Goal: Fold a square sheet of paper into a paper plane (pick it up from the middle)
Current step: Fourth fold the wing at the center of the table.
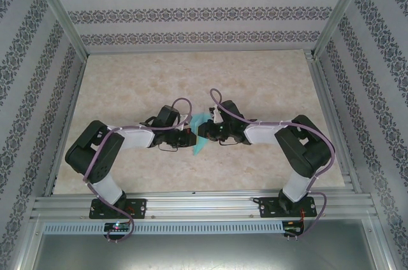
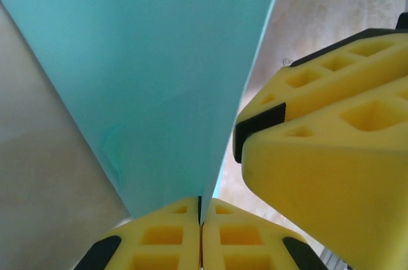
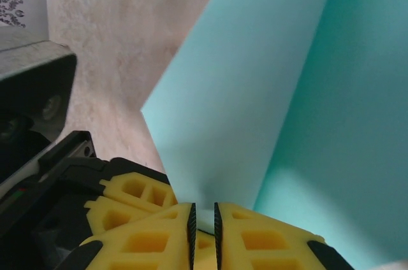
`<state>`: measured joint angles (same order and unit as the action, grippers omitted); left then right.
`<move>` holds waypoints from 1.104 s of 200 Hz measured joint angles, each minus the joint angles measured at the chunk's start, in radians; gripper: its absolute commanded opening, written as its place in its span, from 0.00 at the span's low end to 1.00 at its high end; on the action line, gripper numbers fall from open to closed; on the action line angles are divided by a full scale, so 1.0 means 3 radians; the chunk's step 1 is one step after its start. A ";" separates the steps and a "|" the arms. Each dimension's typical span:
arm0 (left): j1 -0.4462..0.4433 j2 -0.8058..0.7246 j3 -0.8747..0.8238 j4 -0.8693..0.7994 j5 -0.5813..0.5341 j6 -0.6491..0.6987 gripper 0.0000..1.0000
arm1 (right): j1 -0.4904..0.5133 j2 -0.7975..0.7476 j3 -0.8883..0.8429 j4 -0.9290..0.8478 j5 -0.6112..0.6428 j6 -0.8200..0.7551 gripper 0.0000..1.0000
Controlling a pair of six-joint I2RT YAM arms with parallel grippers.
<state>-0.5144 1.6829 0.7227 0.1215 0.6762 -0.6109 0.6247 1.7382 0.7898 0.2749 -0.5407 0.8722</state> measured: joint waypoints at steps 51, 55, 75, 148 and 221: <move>0.0107 0.0135 0.0000 0.0039 0.0223 -0.0034 0.08 | 0.0000 0.0088 0.0053 0.0175 0.0041 0.0122 0.19; 0.0111 0.0149 0.0000 0.0051 0.0239 -0.0039 0.08 | 0.0000 0.0103 0.0058 0.0189 0.0043 0.0131 0.19; 0.0137 0.0197 -0.0003 0.0085 0.0287 -0.0080 0.08 | 0.0000 0.0182 0.0076 0.0235 0.0045 0.0151 0.19; 0.0251 0.0223 -0.0031 0.0086 0.0367 -0.0207 0.08 | -0.0001 0.0379 0.0102 0.0247 0.0094 0.0168 0.19; 0.0298 0.0314 -0.0047 0.0161 0.0476 -0.0332 0.05 | -0.0009 0.0413 0.0130 0.0245 0.0069 0.0165 0.20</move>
<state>-0.4252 1.7771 0.7086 0.1699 0.8188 -0.7105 0.6220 1.8622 0.8288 0.3485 -0.5201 0.9218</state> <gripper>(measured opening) 0.067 0.200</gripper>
